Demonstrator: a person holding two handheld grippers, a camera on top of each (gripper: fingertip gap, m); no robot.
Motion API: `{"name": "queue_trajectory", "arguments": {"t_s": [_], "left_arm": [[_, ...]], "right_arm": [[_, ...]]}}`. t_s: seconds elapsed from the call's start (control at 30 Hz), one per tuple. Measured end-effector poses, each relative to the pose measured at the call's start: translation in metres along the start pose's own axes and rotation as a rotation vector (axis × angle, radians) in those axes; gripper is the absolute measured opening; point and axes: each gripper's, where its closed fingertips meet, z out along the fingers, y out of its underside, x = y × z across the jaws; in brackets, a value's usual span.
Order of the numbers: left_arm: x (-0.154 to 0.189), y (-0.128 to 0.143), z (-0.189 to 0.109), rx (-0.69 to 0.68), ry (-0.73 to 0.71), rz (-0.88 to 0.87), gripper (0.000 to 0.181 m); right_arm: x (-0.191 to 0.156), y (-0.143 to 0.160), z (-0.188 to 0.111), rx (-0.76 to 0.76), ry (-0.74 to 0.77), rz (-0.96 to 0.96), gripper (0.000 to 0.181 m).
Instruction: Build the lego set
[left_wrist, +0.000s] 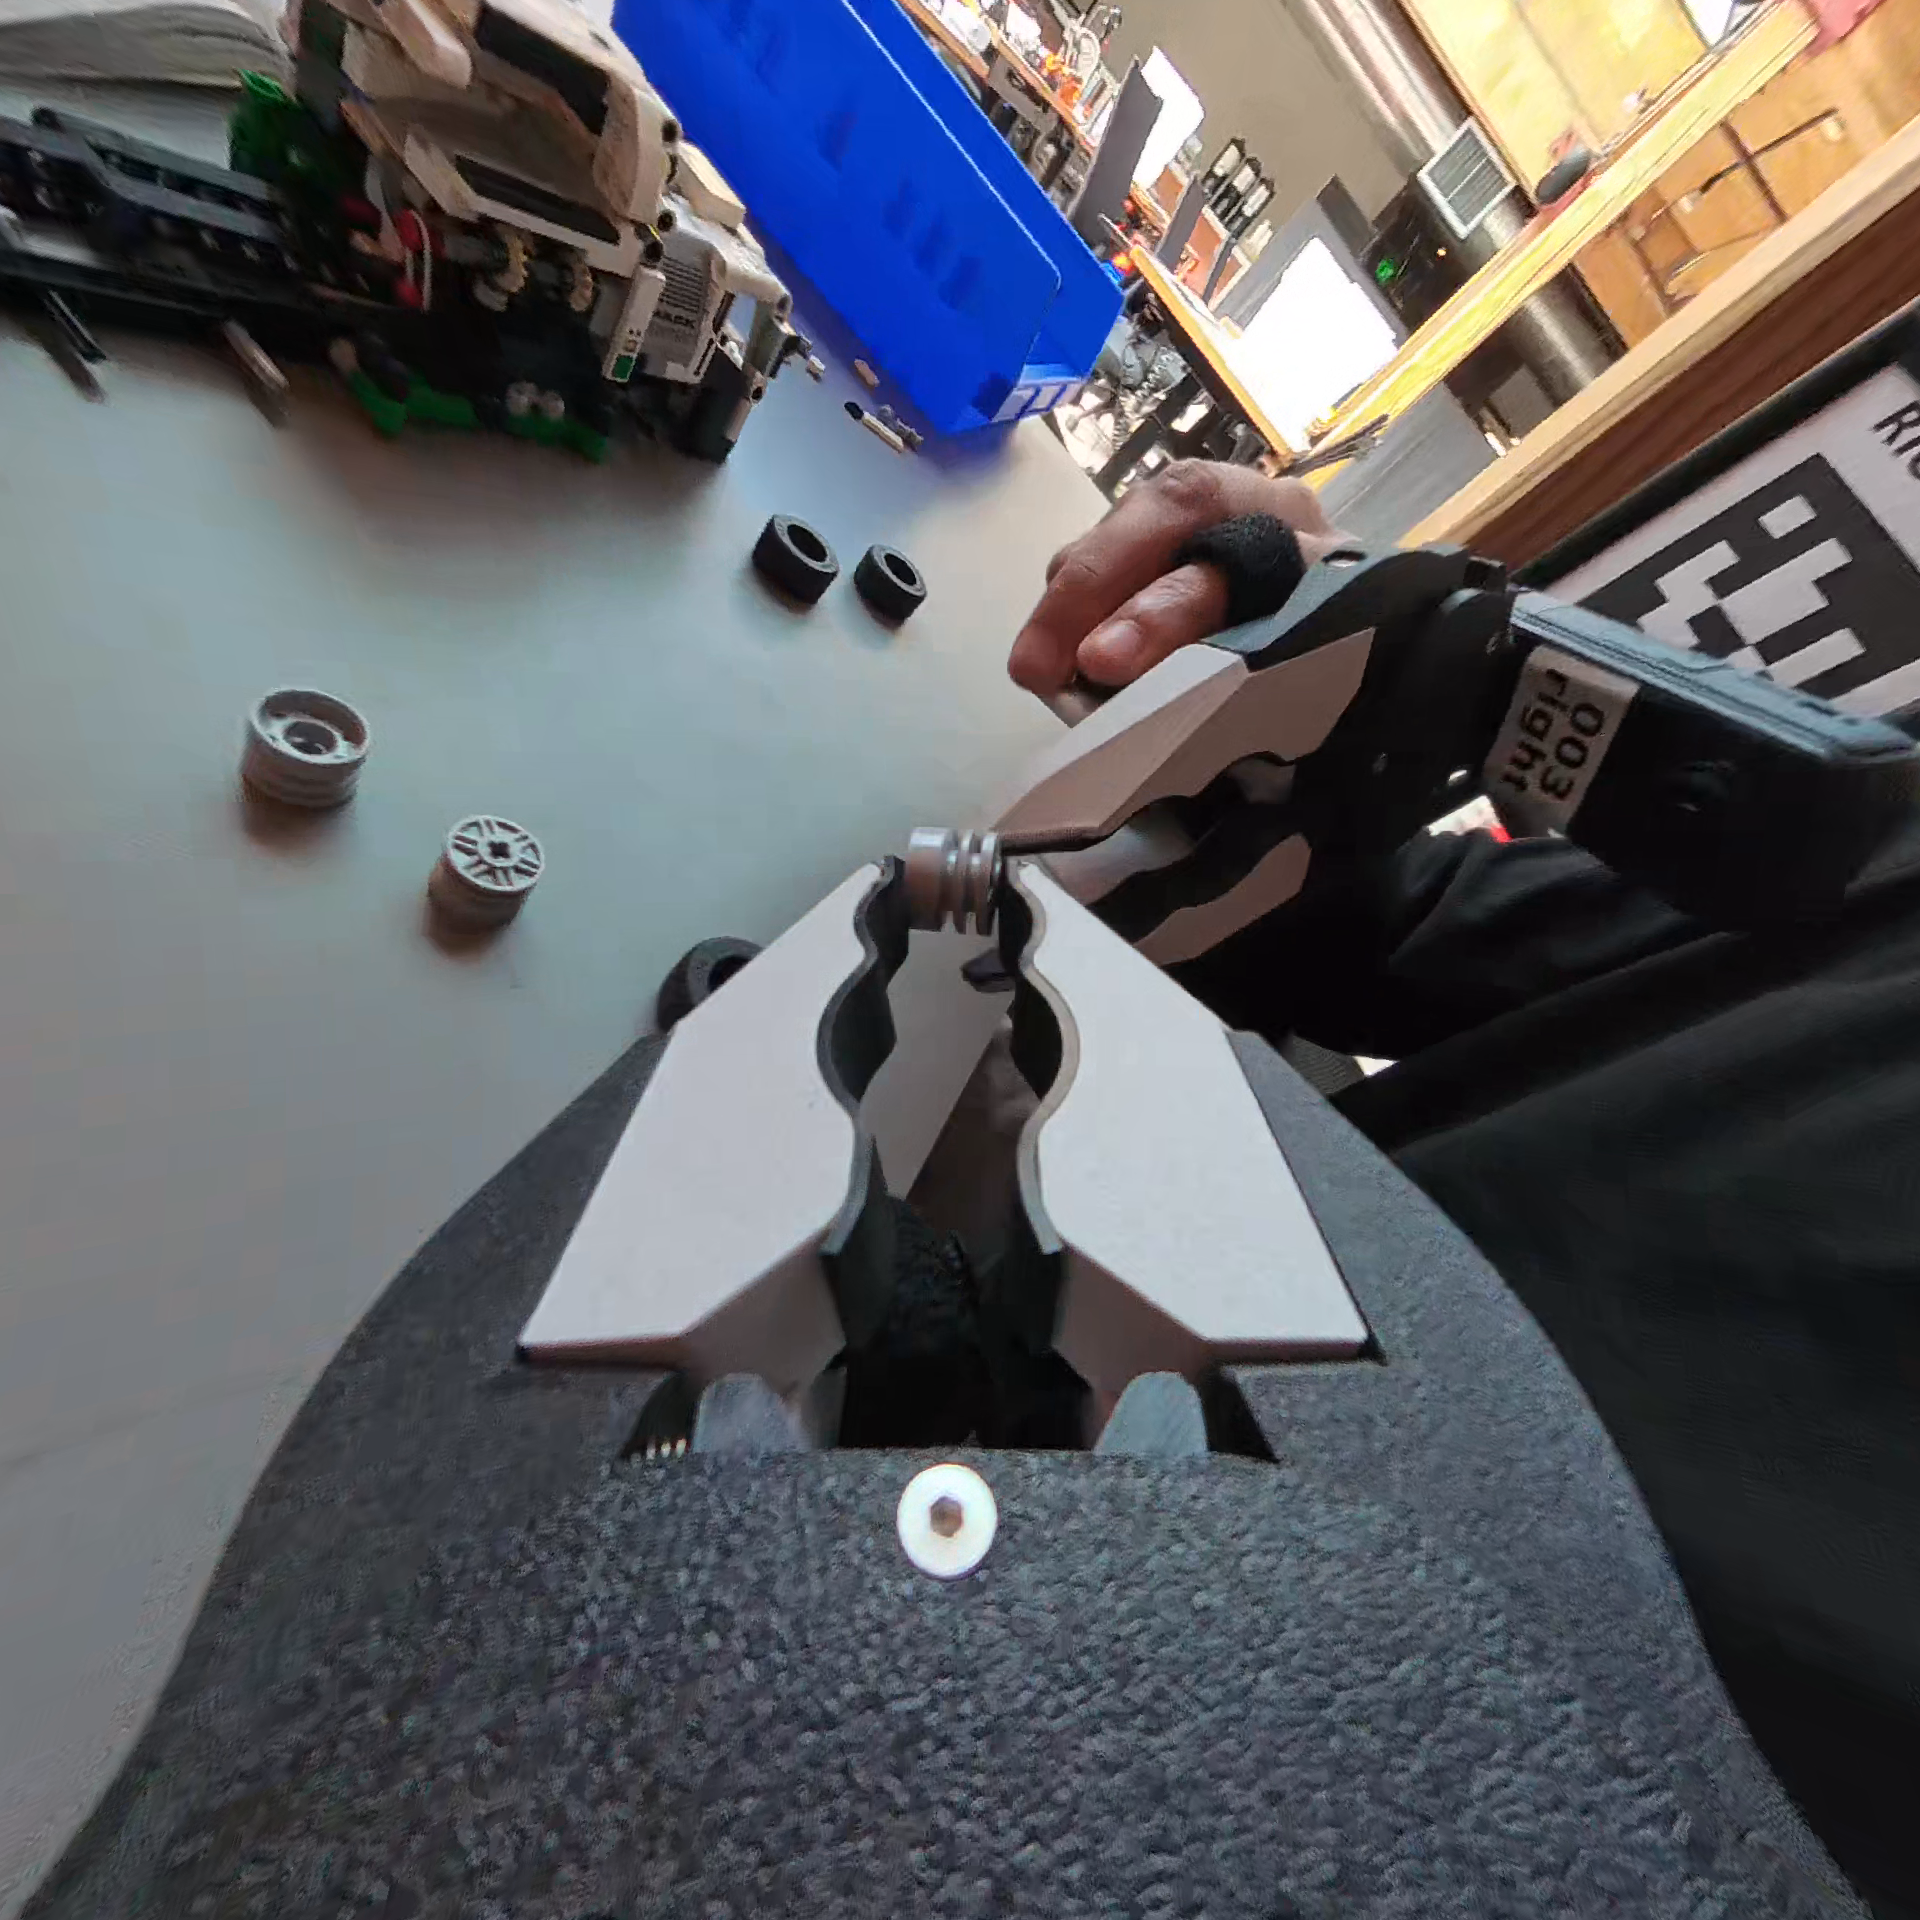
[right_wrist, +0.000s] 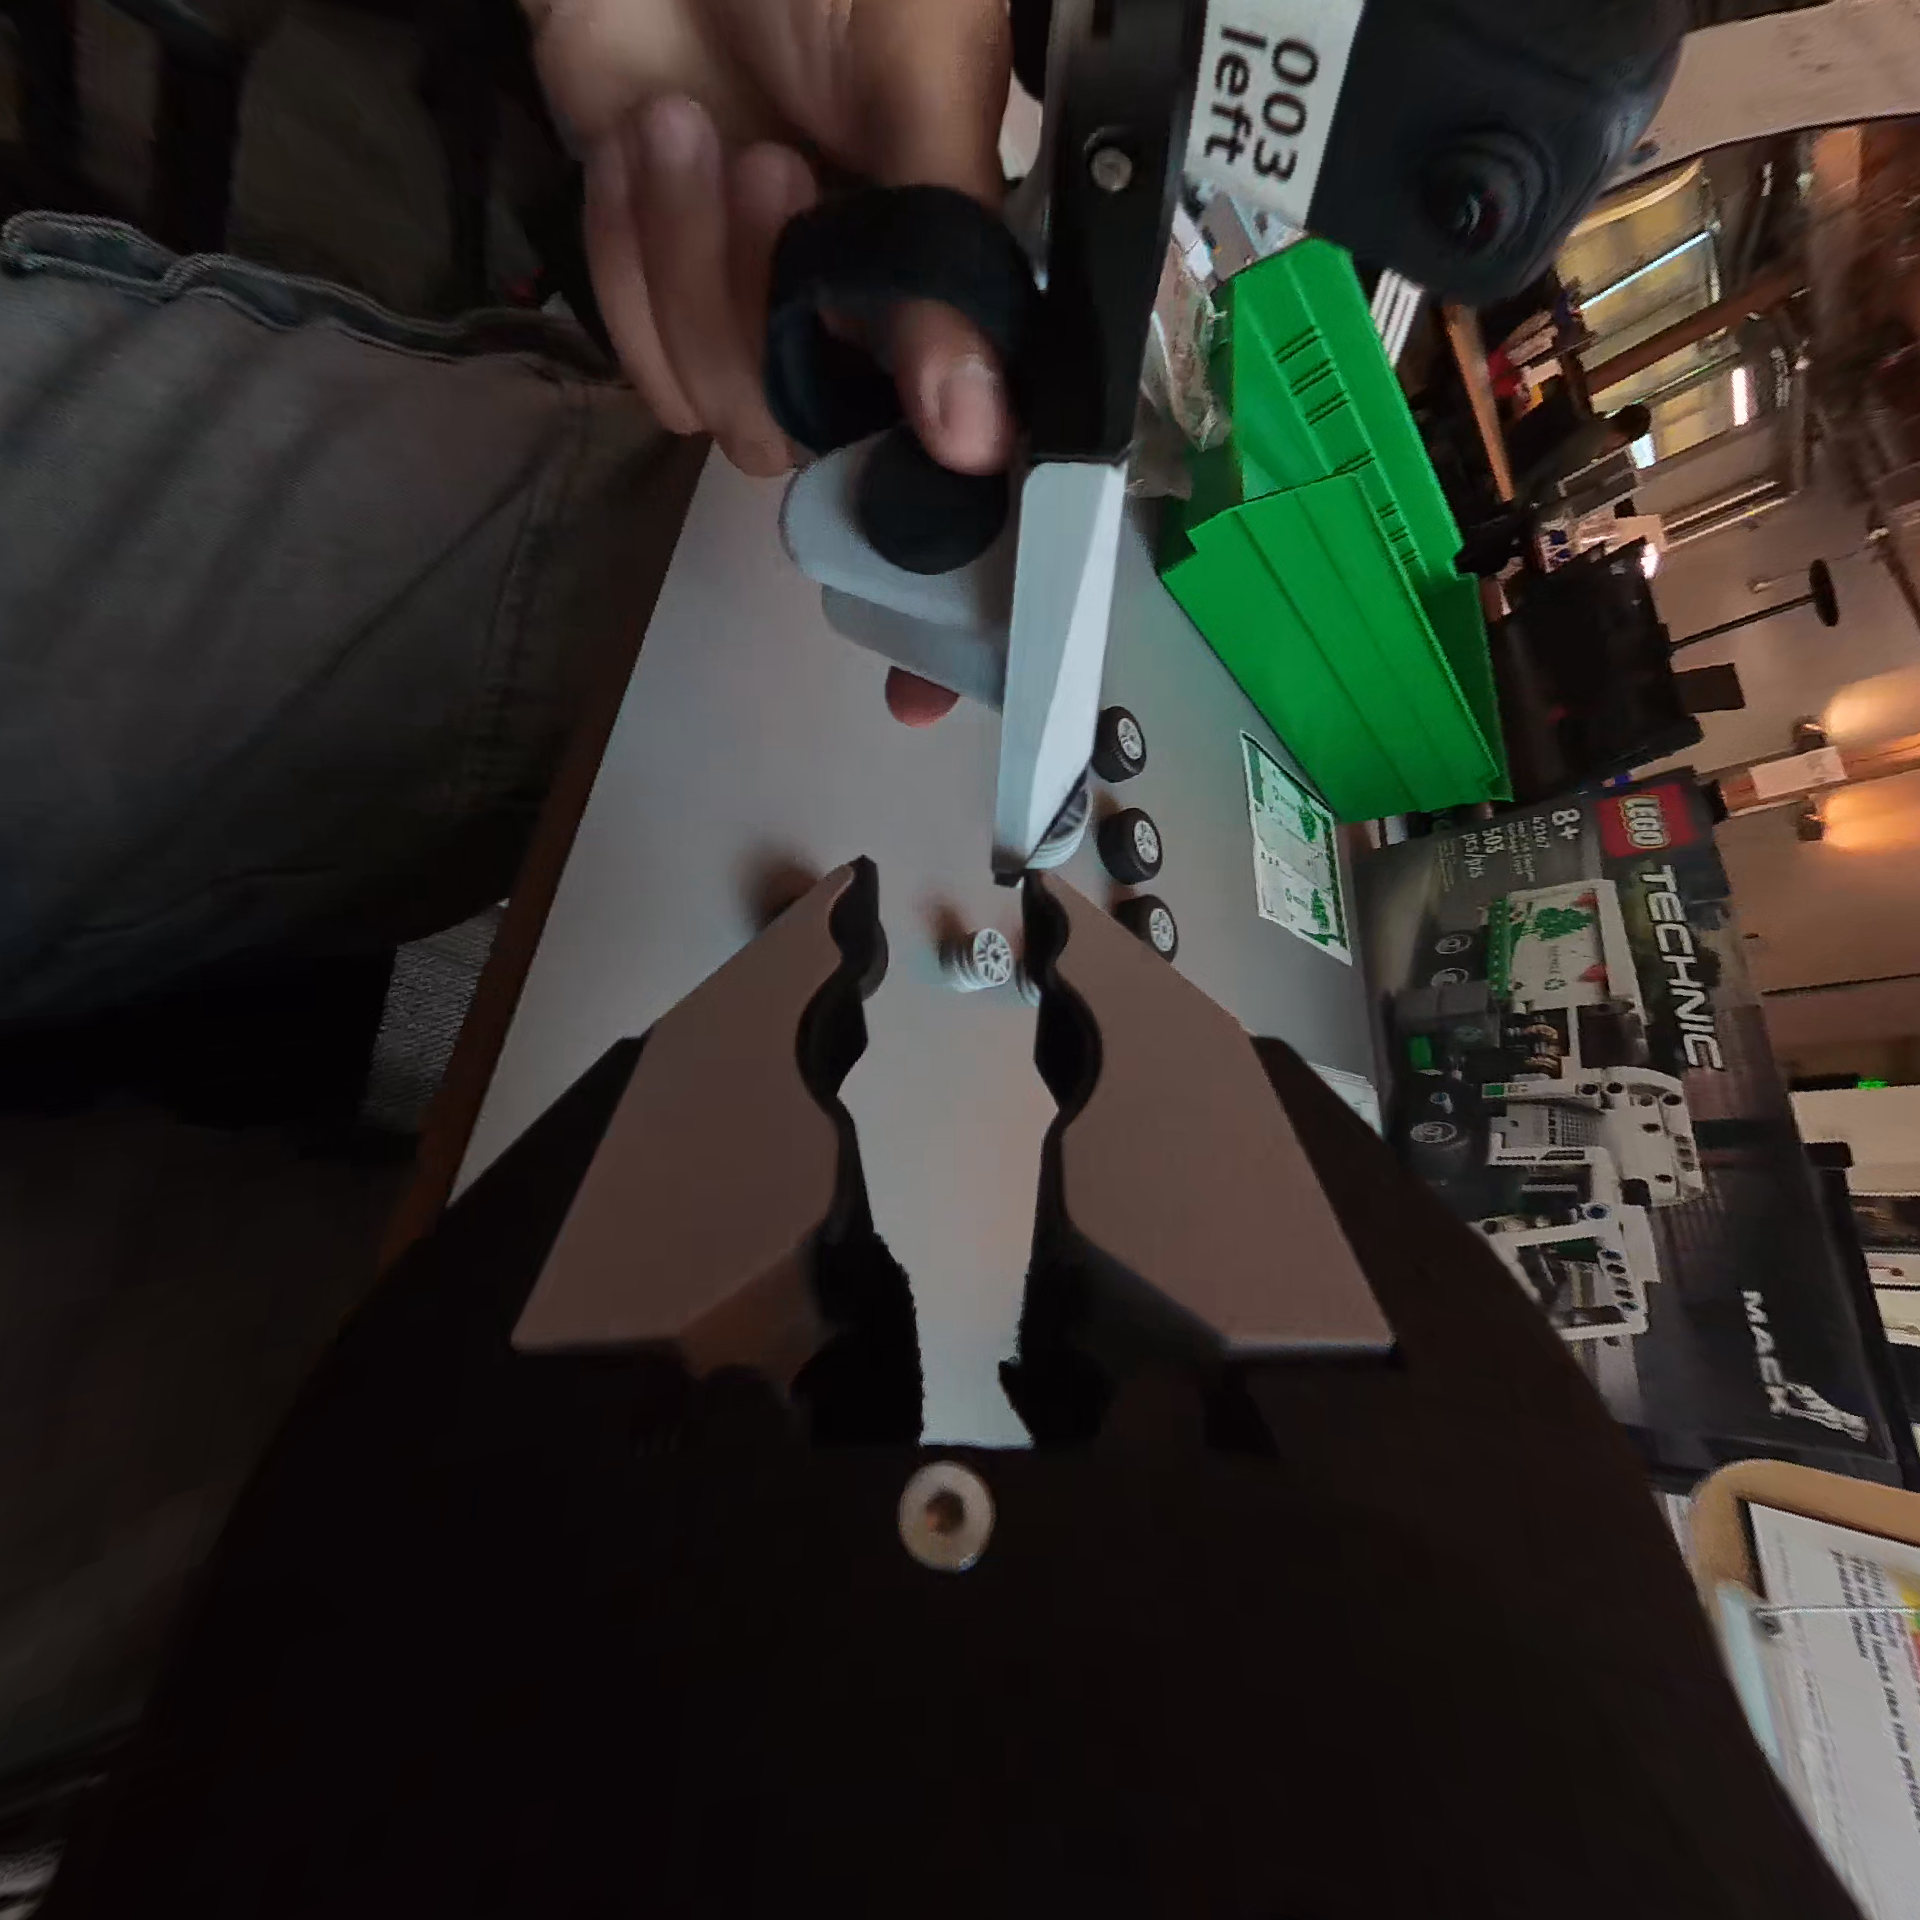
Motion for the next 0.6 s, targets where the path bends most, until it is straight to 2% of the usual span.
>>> {"name": "queue_trajectory", "arguments": {"t_s": [0.17, 0.27, 0.37, 0.43, 0.5, 0.53, 0.6], "left_arm": [[0.014, 0.013, 0.002, -0.065, 0.162, -0.141, 0.015], [0.035, 0.020, -0.003, -0.109, 0.346, -0.208, 0.015], [0.037, 0.021, -0.006, -0.118, 0.382, -0.200, 0.015], [0.031, 0.018, -0.007, -0.100, 0.337, -0.151, 0.022], [0.016, 0.008, -0.013, -0.054, 0.237, -0.079, 0.040], [0.004, 0.004, -0.016, -0.038, 0.150, -0.024, 0.039], [-0.027, 0.005, -0.020, -0.068, -0.085, 0.182, 0.038]], "right_arm": [[0.003, -0.013, -0.001, 0.058, 0.037, -0.026, 0.029], [-0.003, -0.024, -0.006, 0.135, 0.026, -0.062, 0.019], [-0.005, -0.025, -0.004, 0.133, -0.003, -0.031, 0.018], [0.000, -0.019, -0.001, 0.112, 0.009, 0.008, 0.018], [0.009, 0.002, 0.008, 0.042, 0.018, 0.088, 0.017], [0.011, 0.016, 0.014, 0.002, 0.002, 0.149, 0.017], [0.002, 0.033, 0.023, -0.040, -0.125, 0.343, 0.017]]}}
